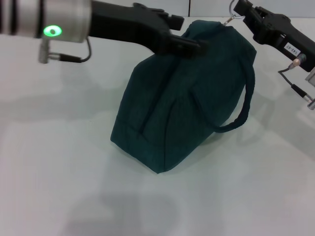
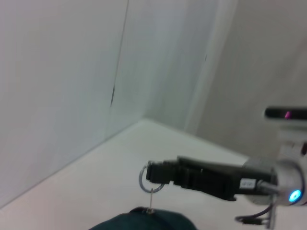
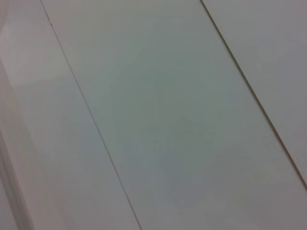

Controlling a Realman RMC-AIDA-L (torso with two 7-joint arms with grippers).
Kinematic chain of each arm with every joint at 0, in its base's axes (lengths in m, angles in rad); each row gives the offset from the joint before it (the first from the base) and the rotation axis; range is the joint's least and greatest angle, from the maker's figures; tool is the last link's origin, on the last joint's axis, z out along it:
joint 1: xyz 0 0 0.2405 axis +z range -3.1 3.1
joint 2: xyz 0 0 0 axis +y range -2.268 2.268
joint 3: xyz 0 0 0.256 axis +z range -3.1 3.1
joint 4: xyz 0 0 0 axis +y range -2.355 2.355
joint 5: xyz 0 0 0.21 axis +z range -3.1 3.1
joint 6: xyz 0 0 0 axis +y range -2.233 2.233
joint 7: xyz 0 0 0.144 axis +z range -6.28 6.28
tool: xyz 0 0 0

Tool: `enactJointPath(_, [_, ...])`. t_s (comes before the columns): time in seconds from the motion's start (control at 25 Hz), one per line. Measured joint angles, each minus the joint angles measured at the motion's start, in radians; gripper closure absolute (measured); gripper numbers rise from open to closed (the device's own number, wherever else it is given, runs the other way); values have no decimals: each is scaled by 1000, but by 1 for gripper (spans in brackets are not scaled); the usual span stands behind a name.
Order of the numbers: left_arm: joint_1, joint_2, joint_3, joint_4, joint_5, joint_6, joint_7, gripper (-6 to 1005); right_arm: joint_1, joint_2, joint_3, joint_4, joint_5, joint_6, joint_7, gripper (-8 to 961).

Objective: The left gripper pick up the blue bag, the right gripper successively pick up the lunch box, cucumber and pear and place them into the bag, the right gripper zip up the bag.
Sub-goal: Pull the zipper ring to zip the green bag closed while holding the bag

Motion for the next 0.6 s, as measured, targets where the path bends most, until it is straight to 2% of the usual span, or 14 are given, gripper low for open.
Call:
enactJointPath(0.24, [-16, -2, 140, 56, 139, -125, -102, 113, 0, 0, 0, 0, 0, 0, 0, 821])
enactJointPath(0.6, [-30, 1, 149, 12, 176, -143, -142, 117, 4, 0, 0, 0, 0, 0, 0, 817])
